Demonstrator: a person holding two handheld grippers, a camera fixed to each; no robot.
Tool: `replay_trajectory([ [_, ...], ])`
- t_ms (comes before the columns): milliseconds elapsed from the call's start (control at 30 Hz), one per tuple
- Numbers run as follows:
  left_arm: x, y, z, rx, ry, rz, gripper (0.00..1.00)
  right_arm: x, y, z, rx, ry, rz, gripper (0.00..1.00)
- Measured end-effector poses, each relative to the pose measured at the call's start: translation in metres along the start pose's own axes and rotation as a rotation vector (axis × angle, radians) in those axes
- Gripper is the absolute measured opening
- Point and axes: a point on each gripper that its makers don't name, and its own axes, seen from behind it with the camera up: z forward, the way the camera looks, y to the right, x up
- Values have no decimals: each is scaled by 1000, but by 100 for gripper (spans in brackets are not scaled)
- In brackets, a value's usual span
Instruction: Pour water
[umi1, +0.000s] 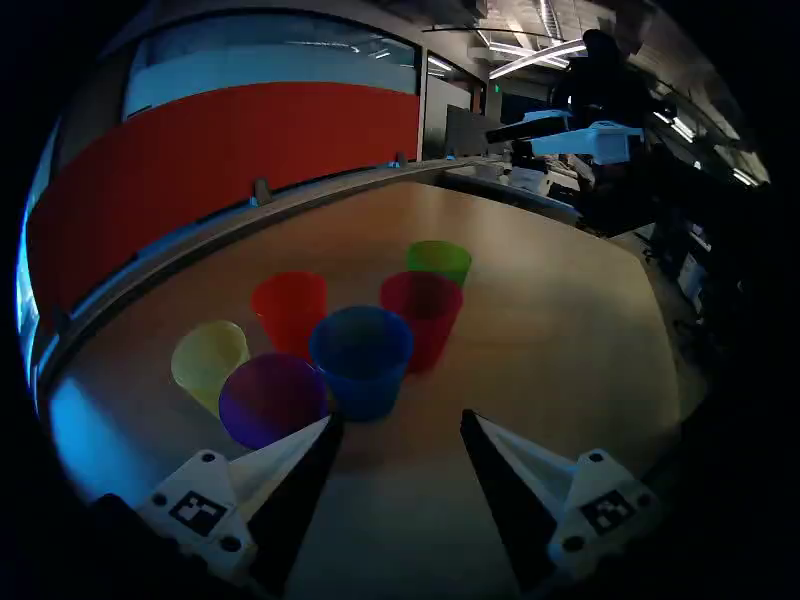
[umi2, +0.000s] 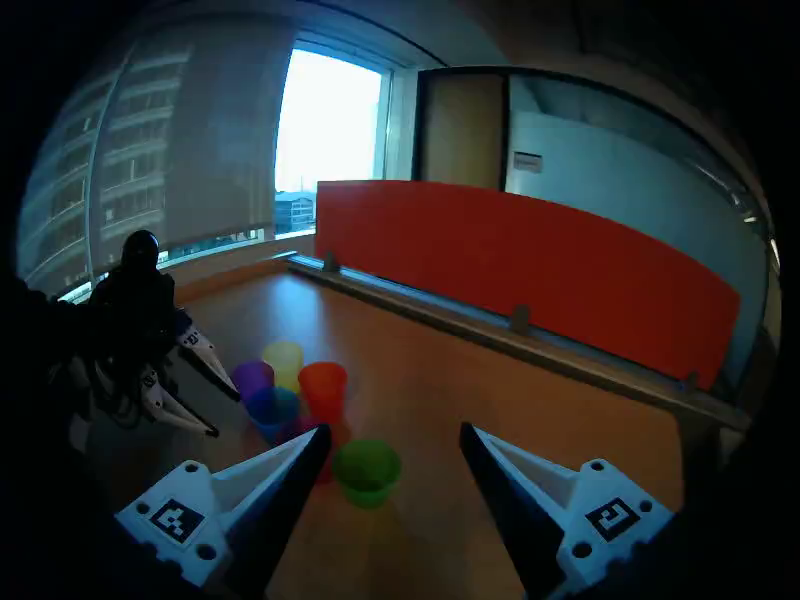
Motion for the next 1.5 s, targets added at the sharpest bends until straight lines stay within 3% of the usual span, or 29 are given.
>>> replay_trajectory([
  [767,8,-20,20,31,-11,35,86,-4,8,-2,-13,-10,7,100],
  [1500,20,-33,38,18,-51,86,86,-11,11,-4,-17,-20,10,100],
])
